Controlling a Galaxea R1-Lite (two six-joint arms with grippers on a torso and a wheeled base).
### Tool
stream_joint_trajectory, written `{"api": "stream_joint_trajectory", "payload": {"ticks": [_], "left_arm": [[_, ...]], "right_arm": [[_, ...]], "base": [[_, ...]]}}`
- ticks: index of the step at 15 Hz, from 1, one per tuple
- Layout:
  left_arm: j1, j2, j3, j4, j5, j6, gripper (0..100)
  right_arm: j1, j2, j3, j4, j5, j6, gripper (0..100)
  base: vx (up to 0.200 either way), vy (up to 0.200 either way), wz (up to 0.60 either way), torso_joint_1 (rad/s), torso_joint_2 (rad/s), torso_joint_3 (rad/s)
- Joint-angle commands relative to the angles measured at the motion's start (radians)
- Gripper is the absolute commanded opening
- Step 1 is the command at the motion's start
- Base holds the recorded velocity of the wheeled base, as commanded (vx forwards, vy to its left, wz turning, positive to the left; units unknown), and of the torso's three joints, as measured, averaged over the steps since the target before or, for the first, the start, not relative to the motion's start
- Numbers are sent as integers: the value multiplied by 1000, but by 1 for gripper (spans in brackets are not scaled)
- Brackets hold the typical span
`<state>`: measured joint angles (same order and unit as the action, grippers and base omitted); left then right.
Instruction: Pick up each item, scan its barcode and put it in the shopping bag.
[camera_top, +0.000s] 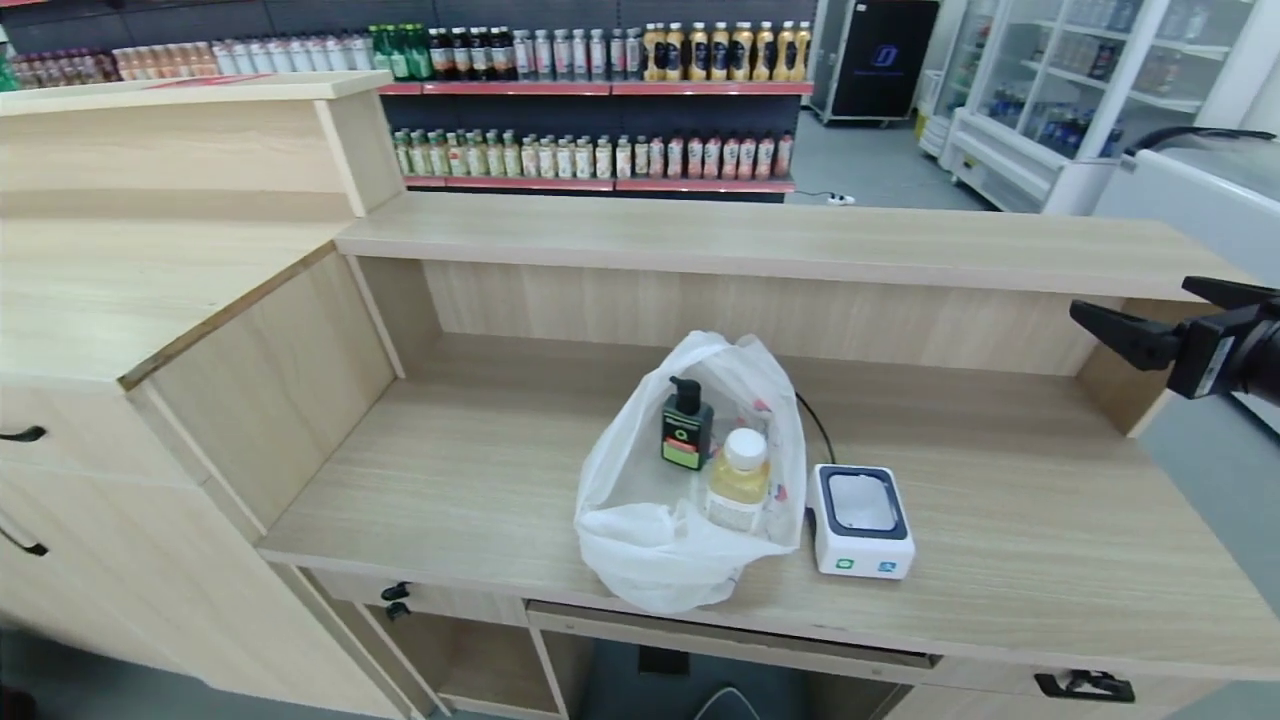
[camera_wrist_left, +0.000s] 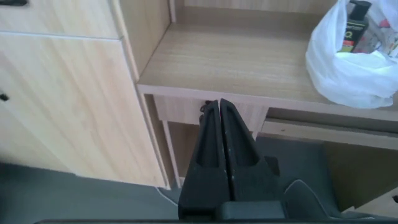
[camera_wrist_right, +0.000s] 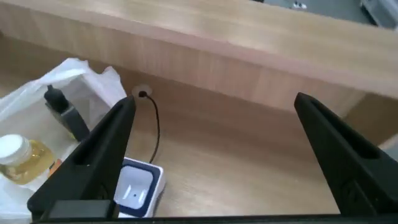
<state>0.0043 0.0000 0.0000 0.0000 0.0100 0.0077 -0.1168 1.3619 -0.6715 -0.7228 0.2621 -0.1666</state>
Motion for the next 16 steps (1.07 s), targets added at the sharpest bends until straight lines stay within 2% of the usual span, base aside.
{"api": "stream_joint_trajectory", "payload": {"ticks": [1, 3, 7, 9, 11, 12, 13, 14, 16], "left_arm": [[0, 0, 0, 0, 1, 0, 0], [0, 0, 0, 0, 1, 0, 0], [0, 0, 0, 0, 1, 0, 0], [0, 0, 0, 0, 1, 0, 0], [0, 0, 0, 0, 1, 0, 0], [0, 0, 0, 0, 1, 0, 0], [0, 0, 0, 0, 1, 0, 0], [0, 0, 0, 0, 1, 0, 0], [0, 0, 0, 0, 1, 0, 0]], "right_arm": [[-18, -12, 29, 46, -60, 38, 100], [-26, -83, 104, 106, -150, 73, 100], [-26, -254, 239, 166, -224, 111, 100], [-18, -403, 428, 167, -230, 130, 100], [26, -520, 540, 167, -230, 160, 100], [69, -635, 639, 167, -228, 173, 100], [111, -745, 671, 195, -225, 176, 100], [117, -843, 671, 325, -224, 174, 100], [117, -1023, 671, 494, -225, 174, 100]], "base": [[0, 0, 0, 0, 0, 0], [0, 0, 0, 0, 0, 0], [0, 0, 0, 0, 0, 0], [0, 0, 0, 0, 0, 0], [0, 0, 0, 0, 0, 0], [0, 0, 0, 0, 0, 0], [0, 0, 0, 0, 0, 0], [0, 0, 0, 0, 0, 0], [0, 0, 0, 0, 0, 0]]}}
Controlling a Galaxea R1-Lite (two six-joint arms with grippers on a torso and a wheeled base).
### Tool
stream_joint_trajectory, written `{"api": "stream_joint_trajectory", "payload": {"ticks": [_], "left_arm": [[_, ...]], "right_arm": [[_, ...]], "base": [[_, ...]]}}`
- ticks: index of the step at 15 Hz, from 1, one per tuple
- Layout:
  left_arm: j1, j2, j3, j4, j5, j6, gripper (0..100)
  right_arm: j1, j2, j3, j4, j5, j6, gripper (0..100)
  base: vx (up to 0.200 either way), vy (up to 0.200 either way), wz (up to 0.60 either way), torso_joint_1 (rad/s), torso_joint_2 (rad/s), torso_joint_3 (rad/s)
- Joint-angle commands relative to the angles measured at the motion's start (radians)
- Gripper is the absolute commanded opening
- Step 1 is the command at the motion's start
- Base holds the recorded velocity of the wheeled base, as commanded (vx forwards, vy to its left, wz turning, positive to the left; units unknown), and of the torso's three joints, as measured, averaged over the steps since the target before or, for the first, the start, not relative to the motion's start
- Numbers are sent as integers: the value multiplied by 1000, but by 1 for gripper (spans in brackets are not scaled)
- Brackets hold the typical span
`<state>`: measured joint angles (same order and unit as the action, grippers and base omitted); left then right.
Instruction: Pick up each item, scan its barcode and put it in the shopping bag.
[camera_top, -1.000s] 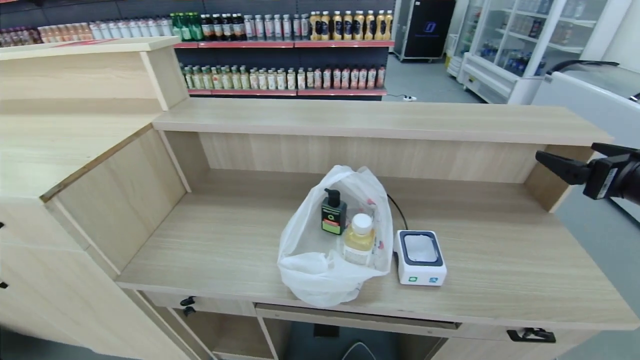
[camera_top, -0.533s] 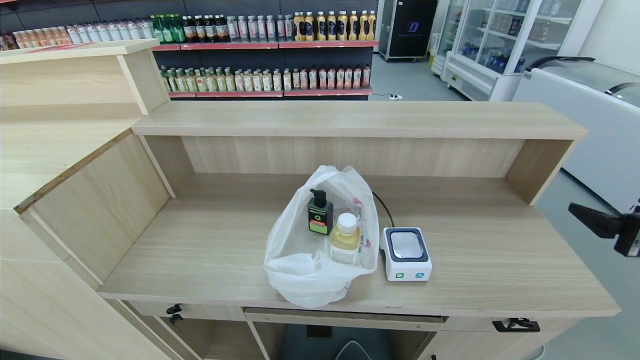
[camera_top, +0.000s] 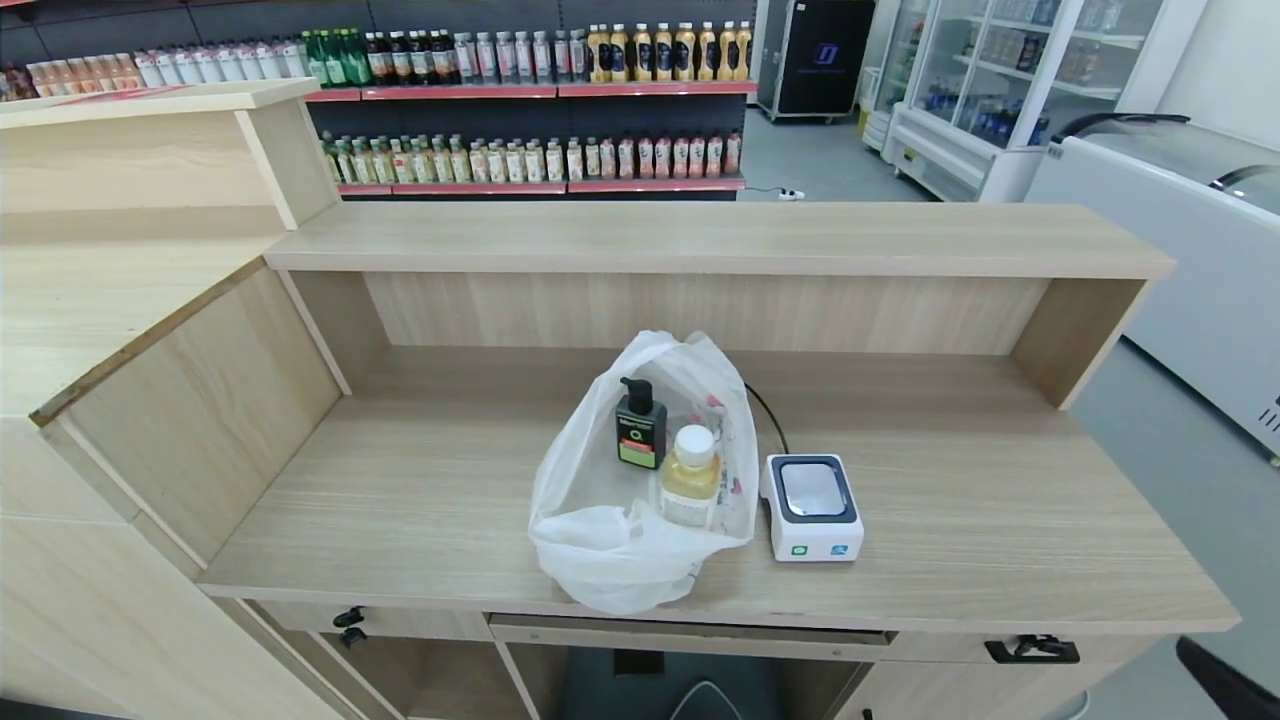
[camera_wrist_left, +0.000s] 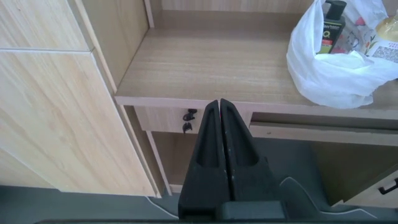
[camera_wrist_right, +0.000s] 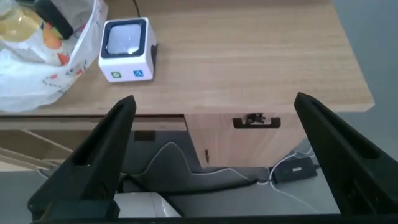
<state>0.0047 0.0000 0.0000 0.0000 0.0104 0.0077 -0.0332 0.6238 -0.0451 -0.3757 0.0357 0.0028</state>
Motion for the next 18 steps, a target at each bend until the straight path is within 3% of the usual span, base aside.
{"api": "stream_joint_trajectory", "payload": {"ticks": [1, 3, 7, 18], "left_arm": [[0, 0, 0, 0, 0, 0, 0], [0, 0, 0, 0, 0, 0, 0], [0, 0, 0, 0, 0, 0, 0], [0, 0, 0, 0, 0, 0, 0]], "right_arm": [[33, -362, 45, 209, 0, 5, 100], [30, -478, 45, 279, -5, 6, 100], [36, -624, 45, 284, -17, 0, 100], [36, -624, 45, 284, -25, 8, 100]], "base": [[0, 0, 0, 0, 0, 0], [0, 0, 0, 0, 0, 0], [0, 0, 0, 0, 0, 0], [0, 0, 0, 0, 0, 0]]}}
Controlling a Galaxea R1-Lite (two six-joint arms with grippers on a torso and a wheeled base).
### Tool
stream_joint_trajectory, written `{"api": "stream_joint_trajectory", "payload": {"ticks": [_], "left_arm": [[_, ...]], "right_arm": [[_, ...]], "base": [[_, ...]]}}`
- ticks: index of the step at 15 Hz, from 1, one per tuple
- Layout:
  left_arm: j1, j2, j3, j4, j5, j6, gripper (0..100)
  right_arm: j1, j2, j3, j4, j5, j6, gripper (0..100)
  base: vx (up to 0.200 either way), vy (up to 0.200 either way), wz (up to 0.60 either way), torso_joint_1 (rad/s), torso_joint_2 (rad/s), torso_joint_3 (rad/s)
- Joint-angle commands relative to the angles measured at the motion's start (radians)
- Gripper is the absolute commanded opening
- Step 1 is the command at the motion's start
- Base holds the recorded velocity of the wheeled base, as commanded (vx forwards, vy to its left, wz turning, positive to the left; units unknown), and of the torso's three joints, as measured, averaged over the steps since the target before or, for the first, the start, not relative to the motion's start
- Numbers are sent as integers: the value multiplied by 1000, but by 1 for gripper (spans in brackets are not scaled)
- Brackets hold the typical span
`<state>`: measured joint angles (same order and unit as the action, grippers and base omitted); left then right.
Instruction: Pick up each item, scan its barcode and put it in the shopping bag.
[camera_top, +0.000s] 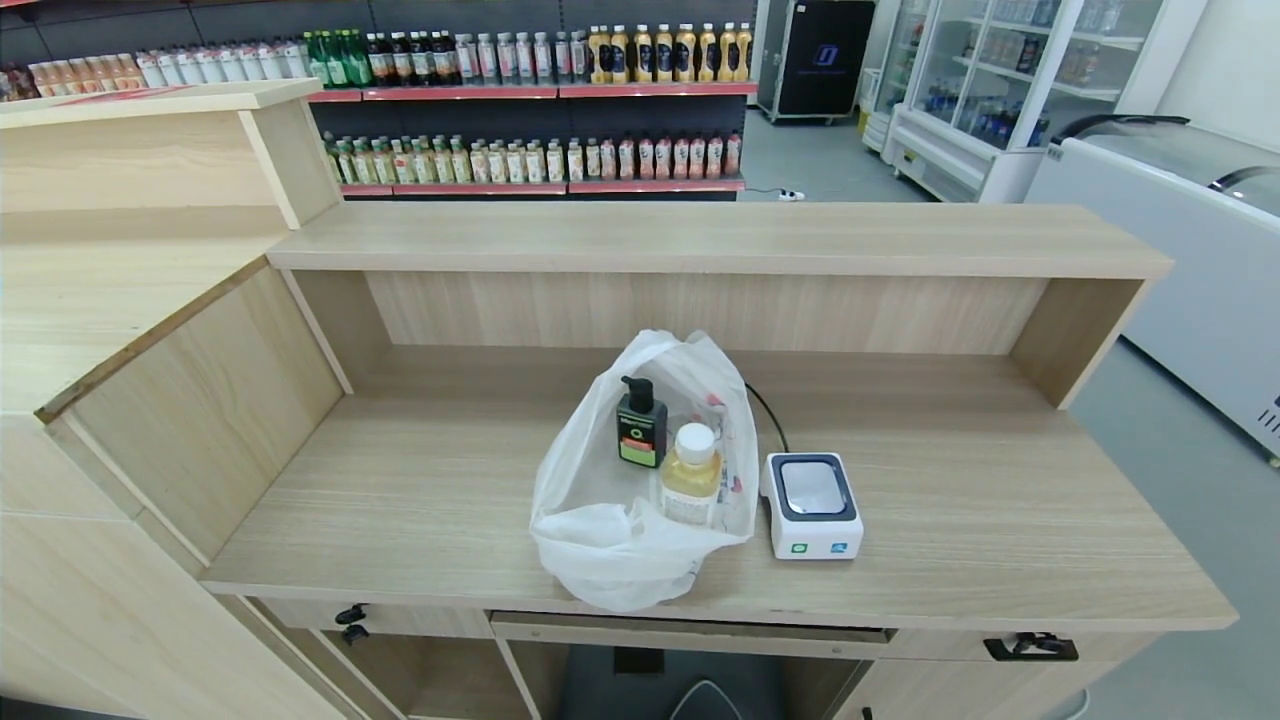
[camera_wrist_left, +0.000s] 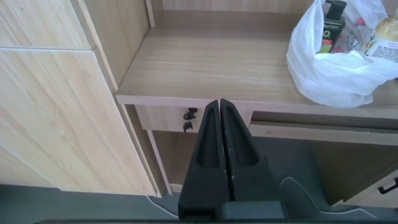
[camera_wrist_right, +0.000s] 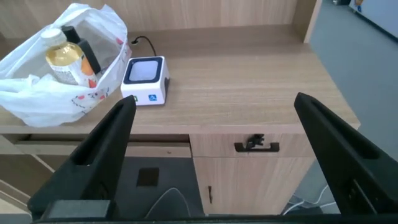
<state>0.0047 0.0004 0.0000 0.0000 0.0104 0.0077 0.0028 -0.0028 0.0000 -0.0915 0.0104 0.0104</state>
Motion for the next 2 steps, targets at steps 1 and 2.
{"api": "stream_joint_trajectory", "payload": {"ticks": [1, 2], "left_arm": [[0, 0, 0, 0, 0, 0, 0], [0, 0, 0, 0, 0, 0, 0]], "right_arm": [[0, 3, 0, -1, 0, 0, 100], [0, 3, 0, -1, 2, 0, 100]], "base": [[0, 0, 0, 0, 0, 0], [0, 0, 0, 0, 0, 0]]}}
